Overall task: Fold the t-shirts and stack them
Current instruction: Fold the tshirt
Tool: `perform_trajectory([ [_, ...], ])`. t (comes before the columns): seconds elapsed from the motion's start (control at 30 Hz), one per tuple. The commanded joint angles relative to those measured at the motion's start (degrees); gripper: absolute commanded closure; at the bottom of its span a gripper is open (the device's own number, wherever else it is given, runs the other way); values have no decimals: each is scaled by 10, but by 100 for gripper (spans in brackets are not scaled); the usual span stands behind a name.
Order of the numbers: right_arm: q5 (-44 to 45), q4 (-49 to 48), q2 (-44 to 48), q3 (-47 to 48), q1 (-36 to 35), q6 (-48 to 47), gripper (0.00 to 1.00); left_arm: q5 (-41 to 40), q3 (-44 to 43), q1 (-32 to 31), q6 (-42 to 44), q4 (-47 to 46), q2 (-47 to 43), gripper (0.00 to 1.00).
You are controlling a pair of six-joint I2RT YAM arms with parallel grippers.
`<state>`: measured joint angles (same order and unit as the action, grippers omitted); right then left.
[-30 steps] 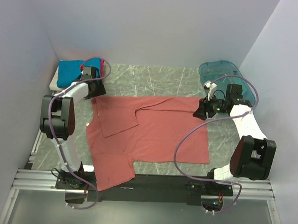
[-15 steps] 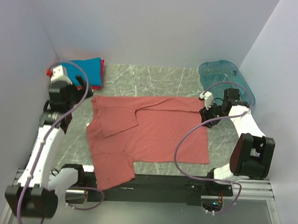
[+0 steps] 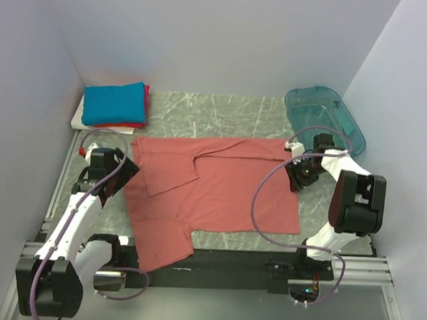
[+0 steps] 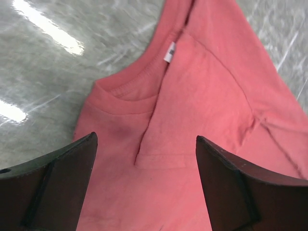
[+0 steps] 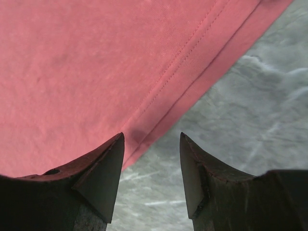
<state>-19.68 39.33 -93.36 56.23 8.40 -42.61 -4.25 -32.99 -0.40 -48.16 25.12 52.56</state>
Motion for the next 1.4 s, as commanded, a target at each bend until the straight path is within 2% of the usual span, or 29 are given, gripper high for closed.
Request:
perform_trajectory([
  [0.0,3,-15,-16,27,-1,35,43,-54,5,1,-63,-14,-25,12],
  [0.1,-7,-7,-9,60,-6,31,44,-53,7,1,-44,-29,-39,11],
  [0.27,-19,35,-39,170,-47,24,44,66,26,1,48,-117,-81,7],
  [0.43,29,38,-110,265,-94,38,44,84,43,1,47,-132,-121,7],
  [0.5,49,36,-146,288,-115,44,51,90,46,1,49,-124,-124,6],
  [0.53,58,37,-160,314,-121,46,62,93,47,1,49,-123,-124,6],
  [0.63,99,43,-208,351,-136,51,81,100,48,1,48,-125,-126,6],
  [0.67,118,37,-223,354,-139,51,90,100,47,1,47,-125,-127,6],
  [0.77,141,35,-246,366,-146,48,96,105,46,1,47,-126,-126,6],
  [0.93,171,41,-278,396,-154,48,100,120,41,1,46,-127,-125,6],
  [1.37,191,97,-377,524,-154,48,100,139,7,1,55,-93,-144,5],
])
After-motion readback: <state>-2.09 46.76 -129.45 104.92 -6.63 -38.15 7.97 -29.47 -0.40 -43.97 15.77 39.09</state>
